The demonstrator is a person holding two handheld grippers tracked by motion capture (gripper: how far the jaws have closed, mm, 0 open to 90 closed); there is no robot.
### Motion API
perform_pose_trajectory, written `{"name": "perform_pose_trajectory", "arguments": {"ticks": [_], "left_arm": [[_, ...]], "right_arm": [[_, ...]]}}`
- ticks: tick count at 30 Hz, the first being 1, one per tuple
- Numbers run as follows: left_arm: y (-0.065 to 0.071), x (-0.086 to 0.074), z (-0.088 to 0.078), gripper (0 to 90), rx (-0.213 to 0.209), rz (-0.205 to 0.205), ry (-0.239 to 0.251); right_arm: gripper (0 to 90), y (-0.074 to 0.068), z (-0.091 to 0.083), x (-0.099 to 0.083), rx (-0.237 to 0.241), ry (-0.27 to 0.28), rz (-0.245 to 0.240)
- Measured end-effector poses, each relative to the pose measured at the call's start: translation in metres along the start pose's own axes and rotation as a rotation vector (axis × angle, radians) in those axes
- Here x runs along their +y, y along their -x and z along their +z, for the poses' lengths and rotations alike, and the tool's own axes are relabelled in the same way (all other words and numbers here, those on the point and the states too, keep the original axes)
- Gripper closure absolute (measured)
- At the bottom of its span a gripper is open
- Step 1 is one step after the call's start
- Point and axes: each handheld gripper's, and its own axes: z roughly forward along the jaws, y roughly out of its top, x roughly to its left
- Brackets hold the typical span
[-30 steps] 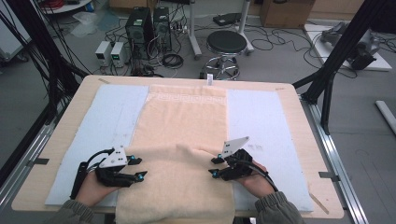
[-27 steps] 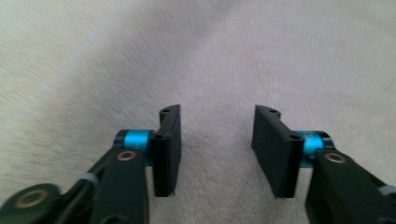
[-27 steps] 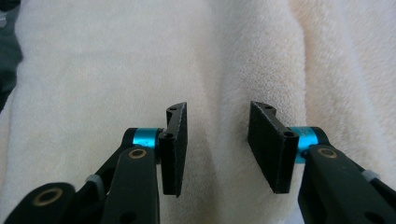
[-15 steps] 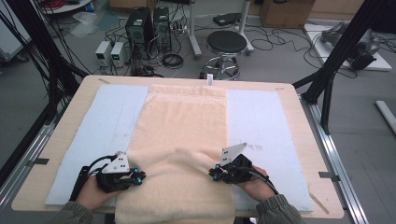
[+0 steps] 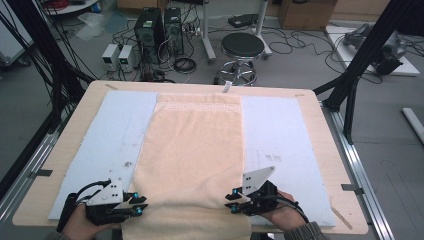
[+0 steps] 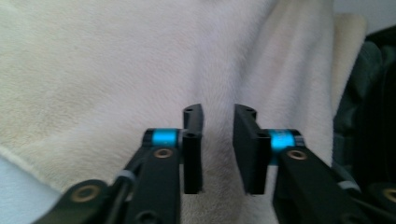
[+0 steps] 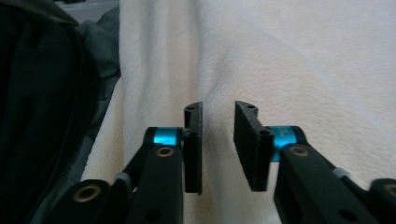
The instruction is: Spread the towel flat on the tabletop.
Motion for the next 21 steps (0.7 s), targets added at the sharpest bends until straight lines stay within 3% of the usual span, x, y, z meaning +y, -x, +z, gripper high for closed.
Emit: {"name": "perform_pose_trajectory", "arguments": {"ticks": [5, 11, 14, 17, 21], "left_arm": [[-0.011, -0.006, 0.003, 61.0, 0.028, -0.018, 0.010], [-0.020, -0.017, 0.017, 59.9, 0.014, -0.028, -0.050], [-0.019, -0.020, 0.022, 65.1, 0.009, -0.023, -0.054], [-0.019, -0.019, 0.022, 68.3, 0.008, -0.039, -0.055], [-0.018, -0.019, 0.020, 70.8, -0.004, -0.040, -0.050]], "right_arm": [[63.7, 0.014, -0.009, -0.011, -0.086, 0.016, 0.063], [61.5, 0.021, 0.013, -0.022, -0.049, -0.057, 0.081], [74.0, 0.022, 0.022, -0.023, -0.027, -0.071, 0.085], [86.1, 0.021, 0.023, -0.021, -0.006, -0.085, 0.059], [89.3, 0.021, 0.017, -0.022, -0.020, -0.099, 0.052]]}}
